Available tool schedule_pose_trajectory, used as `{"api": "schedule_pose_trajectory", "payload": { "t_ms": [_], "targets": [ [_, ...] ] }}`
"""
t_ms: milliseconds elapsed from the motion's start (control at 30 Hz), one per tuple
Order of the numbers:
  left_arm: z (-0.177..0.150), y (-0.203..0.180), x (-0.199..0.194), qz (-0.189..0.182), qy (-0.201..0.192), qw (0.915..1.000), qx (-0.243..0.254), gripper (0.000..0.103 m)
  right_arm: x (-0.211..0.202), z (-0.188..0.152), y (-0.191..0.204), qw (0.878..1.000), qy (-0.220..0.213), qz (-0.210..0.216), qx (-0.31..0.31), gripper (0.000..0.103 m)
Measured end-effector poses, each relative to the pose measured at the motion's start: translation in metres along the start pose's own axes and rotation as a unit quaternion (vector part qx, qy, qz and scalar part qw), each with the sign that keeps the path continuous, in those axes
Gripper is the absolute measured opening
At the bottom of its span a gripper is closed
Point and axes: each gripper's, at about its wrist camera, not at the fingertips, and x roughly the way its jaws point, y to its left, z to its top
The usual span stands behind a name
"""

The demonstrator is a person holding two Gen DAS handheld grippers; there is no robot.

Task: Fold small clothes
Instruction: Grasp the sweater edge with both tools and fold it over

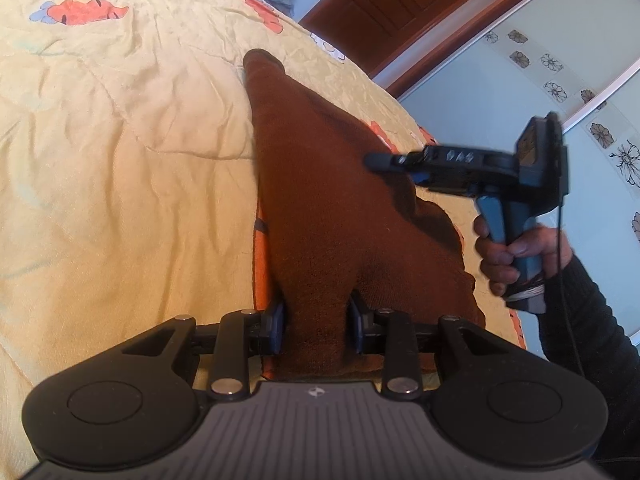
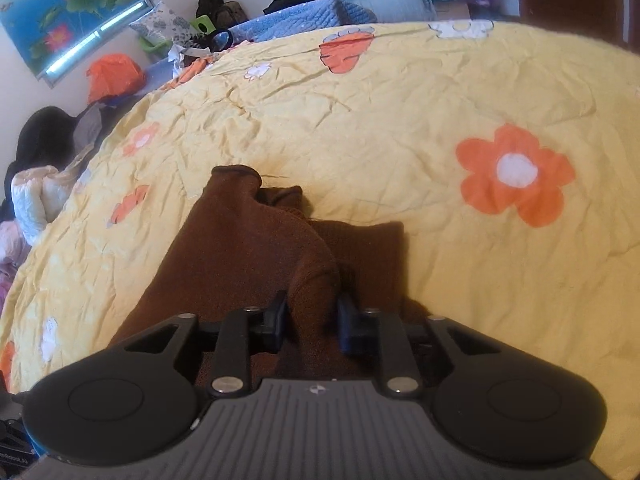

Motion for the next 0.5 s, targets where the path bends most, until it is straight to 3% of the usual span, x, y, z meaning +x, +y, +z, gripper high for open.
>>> {"api": "schedule_pose_trajectory", "payload": {
  "t_ms": [100, 167, 233, 300, 333, 367, 400, 467, 500],
  "targets": [
    [0.000, -0.001, 0.000, 0.001, -0.001, 1.0000, 0.000, 0.032, -0.024, 0.007, 0.016, 0.998, -0.059, -0.025, -0.010, 0.048],
    [0.000, -0.002, 0.000, 0.002, -0.001, 1.0000, 0.002, 0.032, -0.035, 0.009, 0.031, 0.997, -0.082, -0.004, -0.017, 0.049],
    [0.000, -0.002, 0.001, 0.003, -0.001, 1.0000, 0.005, 0.032, -0.031, 0.010, 0.048, 0.996, -0.070, 0.032, -0.036, 0.056],
    [0.000, -0.004, 0.001, 0.005, -0.001, 1.0000, 0.006, 0.032, -0.009, 0.003, 0.063, 0.996, -0.032, 0.055, -0.065, 0.068],
    [0.000, -0.004, 0.001, 0.007, 0.000, 1.0000, 0.007, 0.032, 0.008, -0.003, 0.063, 0.995, -0.003, 0.057, -0.076, 0.068],
    [0.000, -0.006, 0.000, 0.011, 0.000, 0.9999, 0.009, 0.032, 0.030, -0.010, 0.058, 0.995, 0.030, 0.034, -0.084, 0.064],
    [0.000, -0.009, -0.001, 0.020, -0.001, 0.9997, 0.013, 0.033, 0.029, -0.016, 0.053, 0.995, -0.012, 0.031, -0.098, 0.051],
    [-0.005, -0.024, -0.014, 0.065, -0.021, 0.9966, 0.048, 0.043, 0.024, -0.010, 0.039, 0.999, -0.004, 0.030, -0.032, 0.035],
    [-0.011, -0.034, -0.023, 0.088, -0.040, 0.9918, 0.084, 0.054, 0.014, -0.009, 0.035, 0.999, -0.003, 0.032, -0.003, 0.036]
  ]
}}
